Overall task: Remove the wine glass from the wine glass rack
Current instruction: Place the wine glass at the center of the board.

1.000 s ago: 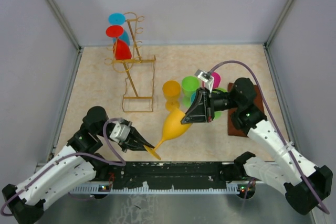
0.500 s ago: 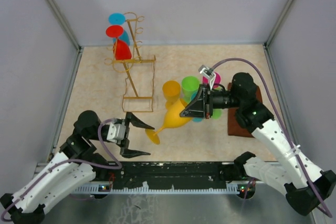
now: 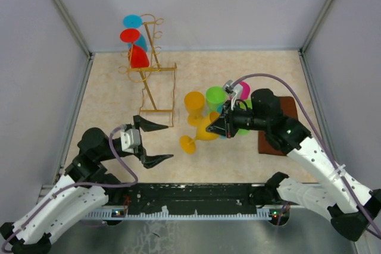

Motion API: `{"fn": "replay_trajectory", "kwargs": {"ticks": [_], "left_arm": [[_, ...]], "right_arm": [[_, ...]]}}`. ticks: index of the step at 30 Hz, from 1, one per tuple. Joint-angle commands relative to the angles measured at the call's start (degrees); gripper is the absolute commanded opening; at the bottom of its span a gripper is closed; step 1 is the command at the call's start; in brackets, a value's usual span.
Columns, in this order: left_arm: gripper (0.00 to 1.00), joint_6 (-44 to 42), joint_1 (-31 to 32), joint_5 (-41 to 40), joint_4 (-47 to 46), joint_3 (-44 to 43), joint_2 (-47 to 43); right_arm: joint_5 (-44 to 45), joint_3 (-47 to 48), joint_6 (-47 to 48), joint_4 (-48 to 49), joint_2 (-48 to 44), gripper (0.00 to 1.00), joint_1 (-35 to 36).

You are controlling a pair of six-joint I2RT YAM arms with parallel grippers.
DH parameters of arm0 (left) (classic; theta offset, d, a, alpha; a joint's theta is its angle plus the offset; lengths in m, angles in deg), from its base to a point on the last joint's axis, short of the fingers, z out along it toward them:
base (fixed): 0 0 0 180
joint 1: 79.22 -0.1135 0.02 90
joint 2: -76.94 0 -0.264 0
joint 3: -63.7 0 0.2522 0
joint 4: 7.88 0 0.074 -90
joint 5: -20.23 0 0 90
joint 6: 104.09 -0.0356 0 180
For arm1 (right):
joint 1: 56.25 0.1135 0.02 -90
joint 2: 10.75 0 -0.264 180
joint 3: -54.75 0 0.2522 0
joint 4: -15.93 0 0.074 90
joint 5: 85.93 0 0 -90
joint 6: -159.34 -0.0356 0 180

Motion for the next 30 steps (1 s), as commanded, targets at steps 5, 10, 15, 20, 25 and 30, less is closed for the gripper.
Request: {"fn": "replay_trajectory", "kwargs": {"ticks": [5,10,15,20,25,30], "left_arm": [[1.0,6.74,-0.1,-13.26,-6.49,1.92,-1.01],[1.0,9.26,-0.07,-18.75,-8.86,2.5,-2.22],[1.0,10.23,-0.14,-21.65,-10.03,3.23,-3.63],[1.0,13.75,-0.07,-23.68,-8.51,2.78,-3.35],[1.0,13.42,-0.09,-21.87,-7.04,1.97,-3.12],[1.0,13.55,-0.08,-23.74,-5.65,0.84,-2.74]], "right_arm": [[32.45,3.87,12.43,-6.89,4.91,0.0,16.0],[36.49,6.71,12.91,-9.1,11.95,0.0,19.0],[37.97,7.13,11.93,-7.56,18.44,0.0,19.1],[41.79,6.92,11.28,-4.95,21.98,0.0,19.11],[43.73,6.82,11.62,-2.21,22.47,0.0,19.05],[41.37,5.51,12.72,-0.44,22.96,0.0,18.09]]}}
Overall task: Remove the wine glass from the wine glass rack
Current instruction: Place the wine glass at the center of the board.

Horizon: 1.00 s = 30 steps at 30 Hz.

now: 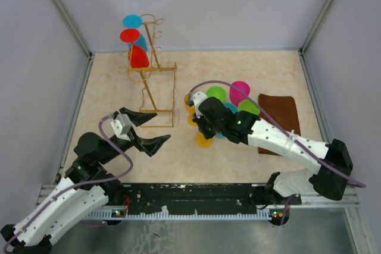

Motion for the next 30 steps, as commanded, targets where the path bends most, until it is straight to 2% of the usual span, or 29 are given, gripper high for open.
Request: {"fn": "replay_trajectory", "kwargs": {"ticks": [1,9,15,23,27,30], "left_arm": [[1.0,0.96,-0.12,-1.83,1.32,-1.96,0.23],[1.0,1.39,-0.1,-2.35,3.26,-2.99,0.75],[1.0,1.28,-0.13,-3.04,3.68,-3.24,0.69],[1.0,1.14,-0.16,-3.63,3.34,-3.88,0.97],[1.0,1.83,-0.12,-3.3,5.0,-6.65,1.51],[1.0,2.53,-0.11,-5.27,7.27,-9.24,1.78]], "right_arm": [[-1.47,1.14,1.01,4.77,0.42,0.0,-1.22],[-4.54,3.78,1.79,2.42,4.44,0.0,-2.19],[-4.83,6.63,2.29,-1.43,7.08,0.02,-2.22],[-8.22,7.51,2.23,-1.65,7.46,0.08,-1.54],[-4.77,9.29,2.37,-4.92,10.33,0.09,-1.51],[-3.13,10.52,2.32,-6.01,11.4,0.16,-1.52]]}}
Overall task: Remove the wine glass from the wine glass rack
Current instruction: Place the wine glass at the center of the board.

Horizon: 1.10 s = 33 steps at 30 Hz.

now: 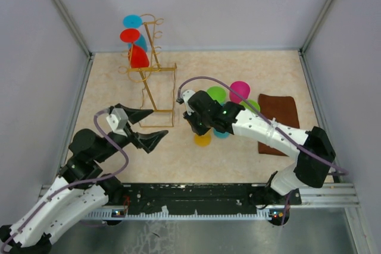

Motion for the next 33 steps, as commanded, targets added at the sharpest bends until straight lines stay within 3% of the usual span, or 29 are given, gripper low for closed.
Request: {"fn": "replay_trajectory", "kwargs": {"ticks": [1,15,23,27,28,33], "left_arm": [[1.0,1.54,-0.13,-3.29,2.72,-5.36,0.18],[1.0,1.74,-0.11,-7.07,7.88,-12.16,2.67],[1.0,5.21,-0.15,-9.63,12.51,-16.72,6.82],[1.0,5.07,-0.15,-8.77,14.67,-19.69,9.49],[1.0,4.97,-0.16,-8.94,14.92,-20.44,10.0],[1.0,4.98,-0.16,-11.66,16.17,-23.7,12.53]], "right_arm": [[2.77,3.0,0.51,-2.89,1.52,0.17,0.3],[1.37,0.6,0.62,2.99,-5.74,0.3,0.32],[-1.92,-1.26,-2.11,7.01,-13.19,0.32,0.32],[-3.88,-4.9,-4.1,13.69,-19.91,0.38,0.34],[-3.59,-6.14,-4.58,15.46,-21.68,0.41,0.33],[1.7,-12.98,-6.07,22.65,-31.92,0.7,0.28]]}}
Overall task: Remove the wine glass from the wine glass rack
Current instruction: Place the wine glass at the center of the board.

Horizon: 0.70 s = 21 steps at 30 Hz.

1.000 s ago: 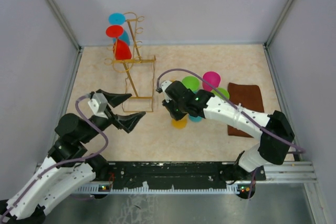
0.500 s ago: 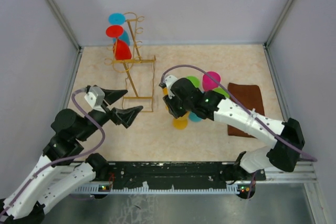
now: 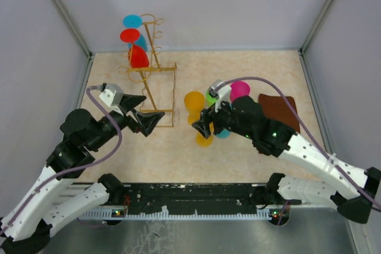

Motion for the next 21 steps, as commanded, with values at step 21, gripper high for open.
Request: {"fn": "replay_trajectory", "kwargs": {"ticks": [21], "left_arm": [[1.0,-6.99,-3.44,-17.22,9.27,-29.81,21.42]], "right_arm": [[9.49,-13.89,-0.84,13.33,-22.79,0.95,0.09]]}}
